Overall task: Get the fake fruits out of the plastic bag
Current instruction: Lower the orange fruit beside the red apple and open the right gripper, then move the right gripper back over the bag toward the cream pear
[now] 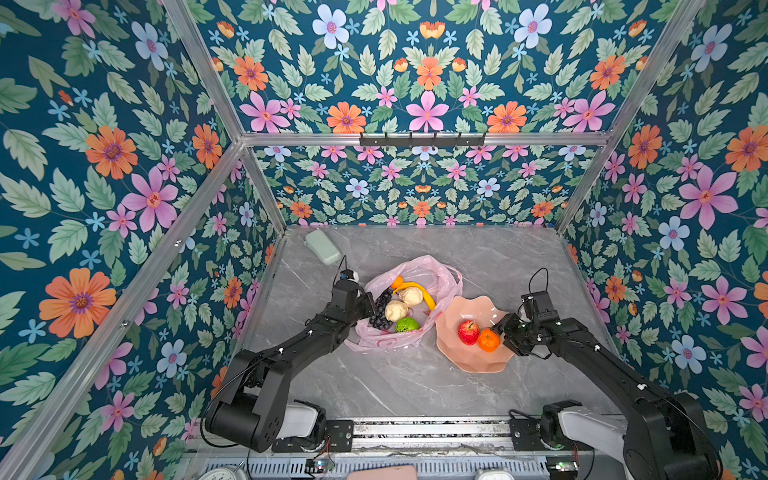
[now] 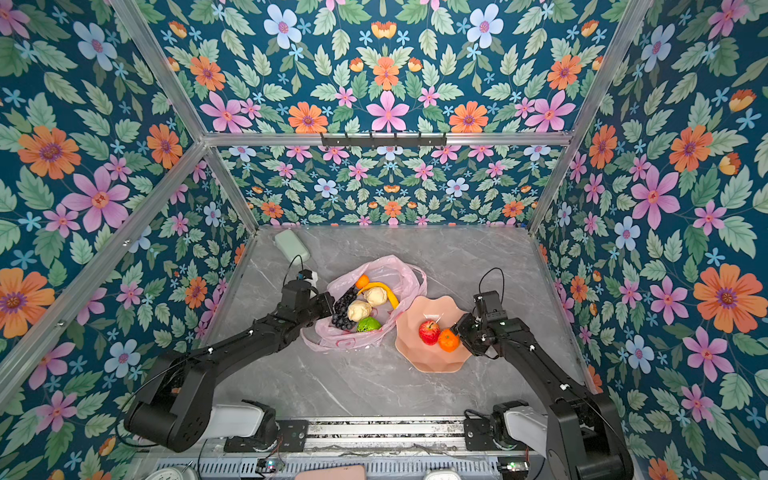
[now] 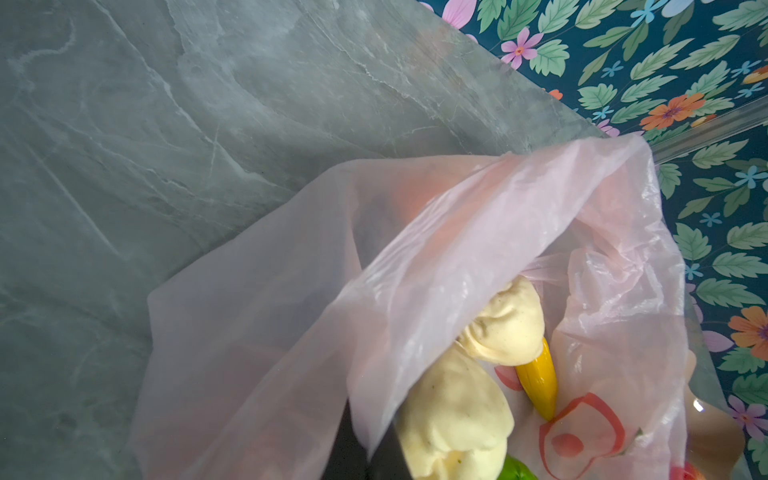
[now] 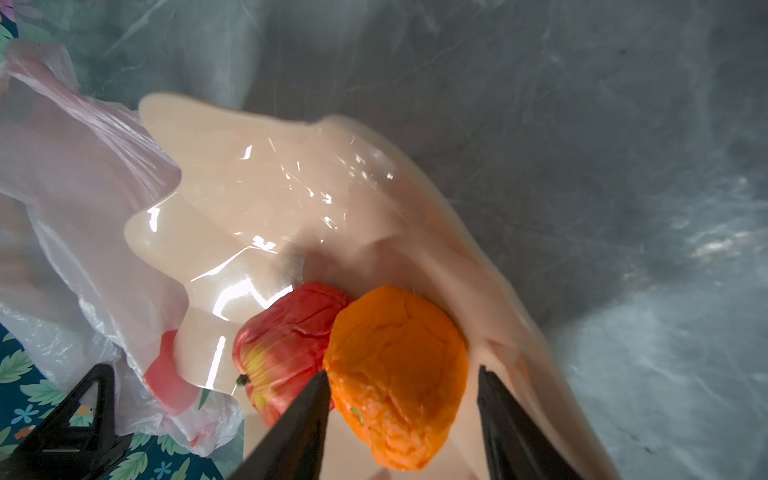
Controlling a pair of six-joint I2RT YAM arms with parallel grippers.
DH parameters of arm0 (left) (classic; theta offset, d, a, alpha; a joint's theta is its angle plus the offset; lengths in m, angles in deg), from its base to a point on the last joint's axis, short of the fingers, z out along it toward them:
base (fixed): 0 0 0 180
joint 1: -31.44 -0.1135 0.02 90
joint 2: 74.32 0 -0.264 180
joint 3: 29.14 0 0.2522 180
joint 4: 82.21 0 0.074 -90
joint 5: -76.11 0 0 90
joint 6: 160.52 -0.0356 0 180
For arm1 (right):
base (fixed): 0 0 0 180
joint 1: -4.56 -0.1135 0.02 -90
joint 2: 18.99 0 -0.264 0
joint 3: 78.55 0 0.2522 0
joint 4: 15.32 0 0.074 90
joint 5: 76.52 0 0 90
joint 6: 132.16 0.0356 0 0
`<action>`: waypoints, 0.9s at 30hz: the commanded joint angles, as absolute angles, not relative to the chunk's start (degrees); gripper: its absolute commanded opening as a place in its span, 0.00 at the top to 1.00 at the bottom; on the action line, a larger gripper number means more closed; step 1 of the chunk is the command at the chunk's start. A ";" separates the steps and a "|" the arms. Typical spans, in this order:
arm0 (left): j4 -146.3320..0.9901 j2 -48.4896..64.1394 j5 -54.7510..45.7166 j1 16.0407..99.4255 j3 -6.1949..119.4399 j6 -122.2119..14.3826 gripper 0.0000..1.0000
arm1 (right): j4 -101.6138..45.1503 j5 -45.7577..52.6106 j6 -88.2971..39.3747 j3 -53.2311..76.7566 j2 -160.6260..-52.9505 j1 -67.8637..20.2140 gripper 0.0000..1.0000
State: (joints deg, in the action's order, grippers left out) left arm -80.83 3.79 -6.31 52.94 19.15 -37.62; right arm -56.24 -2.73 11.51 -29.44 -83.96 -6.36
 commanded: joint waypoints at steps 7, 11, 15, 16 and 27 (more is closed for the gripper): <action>-81.35 4.08 -5.74 52.98 19.86 -37.74 1.00 | -62.07 0.83 6.77 -23.16 -80.61 -8.07 0.41; -81.37 3.98 -5.07 52.98 20.13 -37.64 1.00 | -64.29 6.00 4.04 -16.03 -82.29 -15.17 0.41; -81.37 3.83 -4.59 53.00 20.12 -37.43 1.00 | -63.96 8.94 2.60 -8.78 -87.77 -22.17 0.41; -81.31 3.89 -4.40 53.01 20.11 -37.43 1.00 | -63.20 9.12 2.66 -7.24 -89.60 -23.81 0.41; -79.06 3.81 -4.38 52.98 20.56 -38.24 1.00 | -63.18 6.32 -5.85 16.43 -113.42 -33.12 0.41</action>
